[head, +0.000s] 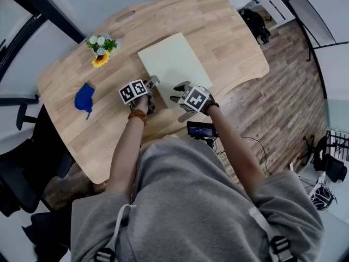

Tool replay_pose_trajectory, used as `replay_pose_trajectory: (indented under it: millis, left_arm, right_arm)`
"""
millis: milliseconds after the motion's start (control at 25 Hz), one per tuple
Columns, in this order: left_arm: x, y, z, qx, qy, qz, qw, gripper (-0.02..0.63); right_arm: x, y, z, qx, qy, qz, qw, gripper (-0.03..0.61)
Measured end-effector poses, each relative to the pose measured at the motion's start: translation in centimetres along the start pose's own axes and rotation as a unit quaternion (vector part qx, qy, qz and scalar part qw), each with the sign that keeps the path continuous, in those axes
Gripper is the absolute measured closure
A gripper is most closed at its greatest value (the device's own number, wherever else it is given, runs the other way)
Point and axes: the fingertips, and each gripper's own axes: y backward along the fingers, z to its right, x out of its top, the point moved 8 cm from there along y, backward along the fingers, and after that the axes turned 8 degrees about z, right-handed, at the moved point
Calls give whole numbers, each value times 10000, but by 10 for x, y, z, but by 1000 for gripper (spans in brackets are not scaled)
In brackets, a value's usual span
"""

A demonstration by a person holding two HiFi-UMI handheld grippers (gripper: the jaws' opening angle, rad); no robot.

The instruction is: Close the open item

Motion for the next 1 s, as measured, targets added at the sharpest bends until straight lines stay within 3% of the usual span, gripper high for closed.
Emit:
replay_pose_trajectory:
  millis: [280,600,1000]
  left_arm:
    - [6,2,10,22,-277,-125,9995,344]
    - [4,4,9,-72,-79,-107,9999,344]
    - [-2,0,7,115,-25,-191,9997,341]
  right_arm:
    - [6,9,1,-170,85,189,9996,410]
    - [6,5,-5,-123,147,158,9997,410]
    - [3,6,0,-161,135,149,9997,410]
